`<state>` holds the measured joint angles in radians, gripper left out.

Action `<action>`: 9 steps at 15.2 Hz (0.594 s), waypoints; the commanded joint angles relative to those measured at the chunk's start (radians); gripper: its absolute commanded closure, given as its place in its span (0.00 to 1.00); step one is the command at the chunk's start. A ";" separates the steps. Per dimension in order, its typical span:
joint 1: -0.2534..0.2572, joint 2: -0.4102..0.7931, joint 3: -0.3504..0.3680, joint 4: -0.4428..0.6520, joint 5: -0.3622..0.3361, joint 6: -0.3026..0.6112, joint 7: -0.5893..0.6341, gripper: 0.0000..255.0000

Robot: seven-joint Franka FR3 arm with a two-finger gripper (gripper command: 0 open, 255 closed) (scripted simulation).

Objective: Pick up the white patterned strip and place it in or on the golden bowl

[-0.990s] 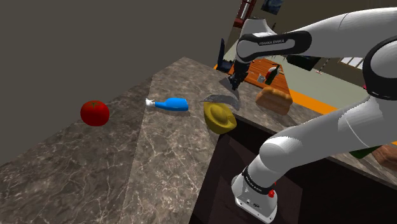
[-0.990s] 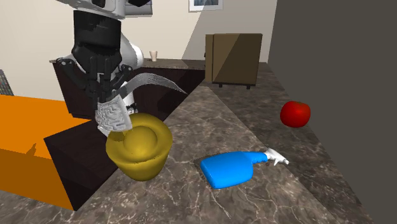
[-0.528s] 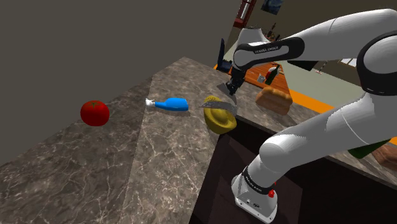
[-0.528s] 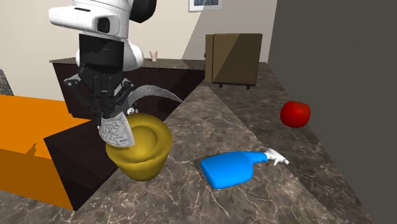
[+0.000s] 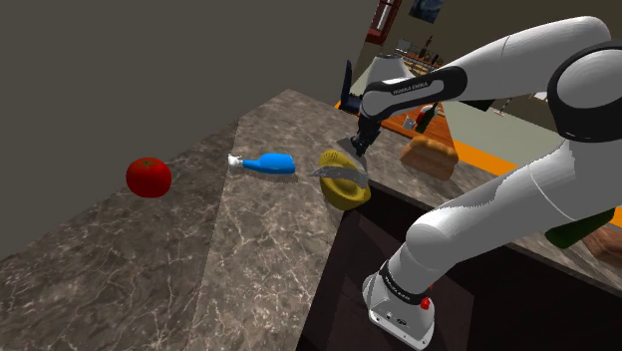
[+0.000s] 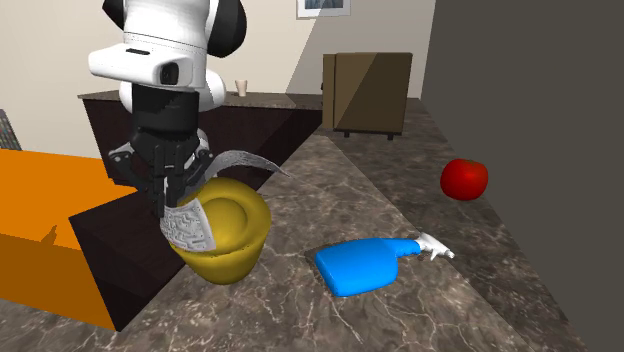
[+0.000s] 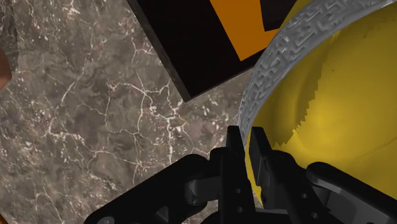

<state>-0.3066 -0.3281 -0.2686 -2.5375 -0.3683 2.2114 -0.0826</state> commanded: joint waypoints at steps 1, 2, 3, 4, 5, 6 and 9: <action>0.000 0.001 0.000 -0.002 0.000 0.003 0.001 1.00; 0.000 0.001 0.000 -0.002 0.000 0.003 0.001 1.00; 0.000 0.001 0.000 -0.002 0.000 0.003 0.001 1.00; 0.000 0.001 0.000 -0.002 0.000 0.003 0.001 1.00; 0.000 0.001 0.000 -0.002 0.000 0.003 0.001 0.00; 0.000 0.001 0.000 -0.002 0.000 0.003 0.001 0.00; 0.000 0.001 0.000 -0.002 0.000 0.003 0.001 0.00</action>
<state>-0.3066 -0.3274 -0.2686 -2.5391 -0.3687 2.2141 -0.0817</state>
